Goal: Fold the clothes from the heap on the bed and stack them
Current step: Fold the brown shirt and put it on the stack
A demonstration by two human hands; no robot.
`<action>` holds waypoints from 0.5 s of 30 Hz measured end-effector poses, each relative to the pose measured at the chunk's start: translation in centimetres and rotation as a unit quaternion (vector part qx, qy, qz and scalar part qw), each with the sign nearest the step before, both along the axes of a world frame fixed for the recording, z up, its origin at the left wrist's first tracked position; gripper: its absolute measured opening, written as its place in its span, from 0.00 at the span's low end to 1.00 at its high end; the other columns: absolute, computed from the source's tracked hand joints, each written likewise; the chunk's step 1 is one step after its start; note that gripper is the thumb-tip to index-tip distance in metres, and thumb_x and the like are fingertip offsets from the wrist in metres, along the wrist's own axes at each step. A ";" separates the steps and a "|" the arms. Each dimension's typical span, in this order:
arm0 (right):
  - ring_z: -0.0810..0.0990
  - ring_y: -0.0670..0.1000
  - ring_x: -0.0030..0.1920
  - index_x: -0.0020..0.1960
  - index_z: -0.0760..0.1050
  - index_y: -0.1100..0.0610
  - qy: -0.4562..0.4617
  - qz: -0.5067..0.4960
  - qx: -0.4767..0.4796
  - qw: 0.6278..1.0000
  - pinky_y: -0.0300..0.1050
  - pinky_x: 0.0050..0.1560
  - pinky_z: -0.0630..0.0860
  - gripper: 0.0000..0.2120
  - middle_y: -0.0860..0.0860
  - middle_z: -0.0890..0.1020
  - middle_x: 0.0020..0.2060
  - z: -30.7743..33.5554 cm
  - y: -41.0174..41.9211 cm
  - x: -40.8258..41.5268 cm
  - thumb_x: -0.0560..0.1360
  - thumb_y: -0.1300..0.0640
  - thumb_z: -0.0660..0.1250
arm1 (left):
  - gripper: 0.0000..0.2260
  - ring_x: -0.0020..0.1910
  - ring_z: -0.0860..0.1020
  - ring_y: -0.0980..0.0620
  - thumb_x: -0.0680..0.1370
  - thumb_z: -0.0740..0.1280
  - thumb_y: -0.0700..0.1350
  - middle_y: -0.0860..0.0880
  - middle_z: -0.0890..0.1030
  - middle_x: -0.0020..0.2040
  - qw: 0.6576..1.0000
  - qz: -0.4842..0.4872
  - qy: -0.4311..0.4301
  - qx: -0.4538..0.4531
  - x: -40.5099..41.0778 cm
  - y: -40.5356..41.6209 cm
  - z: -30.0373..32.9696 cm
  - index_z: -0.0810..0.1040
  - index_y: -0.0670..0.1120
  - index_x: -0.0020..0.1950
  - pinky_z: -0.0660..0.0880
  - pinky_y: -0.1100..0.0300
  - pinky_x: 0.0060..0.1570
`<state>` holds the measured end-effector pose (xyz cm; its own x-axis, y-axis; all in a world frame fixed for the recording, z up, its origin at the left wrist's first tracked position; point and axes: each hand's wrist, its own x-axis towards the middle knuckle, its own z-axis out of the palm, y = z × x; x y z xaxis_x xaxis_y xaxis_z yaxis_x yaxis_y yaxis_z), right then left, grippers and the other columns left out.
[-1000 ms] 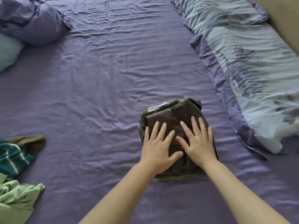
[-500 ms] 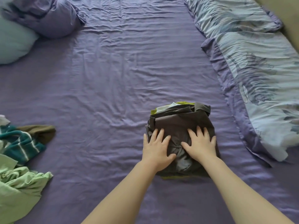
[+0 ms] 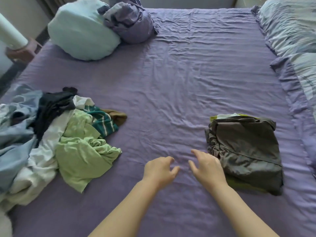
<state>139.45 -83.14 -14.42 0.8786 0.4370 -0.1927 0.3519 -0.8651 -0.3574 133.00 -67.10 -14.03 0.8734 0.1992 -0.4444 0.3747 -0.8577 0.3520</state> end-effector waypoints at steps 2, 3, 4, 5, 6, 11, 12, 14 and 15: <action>0.78 0.52 0.58 0.66 0.71 0.52 0.017 0.014 -0.007 1.000 0.48 0.58 0.69 0.20 0.50 0.81 0.57 -0.2 2.1 -2.1 0.76 0.48 0.63 | 0.20 0.63 0.74 0.52 0.77 0.59 0.61 0.54 0.78 0.62 0.999 0.020 0.025 0.000 -2.8 2.8 -0.2 0.73 0.55 0.66 0.70 0.58 0.56; 0.78 0.51 0.59 0.67 0.71 0.51 0.025 0.021 -0.019 0.999 0.47 0.58 0.68 0.20 0.49 0.81 0.57 -0.4 3.1 -3.1 0.77 0.47 0.61 | 0.20 0.63 0.74 0.53 0.77 0.59 0.60 0.54 0.78 0.62 0.999 0.030 0.040 -0.002 -4.2 4.3 -0.4 0.73 0.55 0.66 0.70 0.58 0.56; 0.77 0.50 0.60 0.67 0.70 0.49 0.032 0.031 -0.037 0.998 0.45 0.59 0.68 0.20 0.48 0.80 0.58 -0.6 4.1 -4.2 0.77 0.46 0.60 | 0.19 0.63 0.74 0.53 0.77 0.59 0.60 0.54 0.78 0.61 0.998 0.039 0.053 -0.004 -5.6 5.7 -0.6 0.73 0.56 0.66 0.70 0.58 0.56; 0.76 0.49 0.60 0.67 0.69 0.49 0.039 0.041 -0.053 0.997 0.44 0.58 0.68 0.20 0.47 0.80 0.59 -0.8 5.1 -5.2 0.78 0.45 0.59 | 0.19 0.62 0.74 0.53 0.77 0.59 0.60 0.54 0.78 0.61 0.997 0.047 0.064 -0.003 -7.0 7.2 -0.8 0.73 0.56 0.66 0.71 0.58 0.56; 0.76 0.48 0.61 0.68 0.68 0.48 0.048 0.047 -0.063 0.996 0.44 0.58 0.68 0.20 0.46 0.79 0.59 -1.0 6.2 -6.2 0.78 0.45 0.58 | 0.19 0.62 0.74 0.53 0.77 0.59 0.60 0.54 0.78 0.61 0.996 0.057 0.072 -0.002 -8.5 8.6 -0.9 0.73 0.56 0.66 0.71 0.58 0.56; 0.76 0.45 0.60 0.68 0.68 0.47 0.086 0.056 -0.062 0.993 0.40 0.59 0.67 0.19 0.44 0.79 0.58 -1.6 12.6 -10.1 0.78 0.45 0.58 | 0.19 0.63 0.74 0.53 0.78 0.59 0.60 0.55 0.77 0.62 0.990 0.111 0.089 -0.004 -14.6 16.2 -0.9 0.73 0.55 0.66 0.70 0.58 0.58; 0.76 0.45 0.60 0.67 0.69 0.47 0.089 0.058 -0.056 0.993 0.40 0.58 0.67 0.19 0.43 0.79 0.58 -1.5 14.1 -10.6 0.78 0.45 0.58 | 0.19 0.63 0.74 0.54 0.78 0.59 0.59 0.55 0.77 0.62 0.988 0.120 0.092 -0.005 -15.5 17.8 -0.7 0.73 0.56 0.67 0.70 0.59 0.57; 0.76 0.45 0.60 0.67 0.70 0.47 0.088 0.064 -0.040 0.993 0.40 0.57 0.67 0.18 0.44 0.79 0.59 -1.3 17.4 -11.4 0.78 0.45 0.60 | 0.19 0.62 0.75 0.53 0.78 0.59 0.59 0.55 0.77 0.62 0.985 0.141 0.095 -0.006 -16.9 21.1 -0.5 0.73 0.56 0.66 0.70 0.59 0.57; 0.76 0.45 0.60 0.67 0.70 0.48 0.090 0.067 -0.032 0.993 0.40 0.57 0.67 0.18 0.44 0.79 0.59 -1.3 19.1 -11.7 0.77 0.46 0.60 | 0.19 0.62 0.75 0.53 0.78 0.59 0.59 0.55 0.78 0.62 0.984 0.150 0.094 -0.006 -17.4 22.8 -0.5 0.74 0.56 0.66 0.70 0.59 0.57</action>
<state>127.80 -64.02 -15.69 0.7617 0.5302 -0.3725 0.4010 -0.8373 -0.3718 115.55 -44.28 -14.49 0.6777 0.4295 -0.5969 0.6702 -0.6947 0.2611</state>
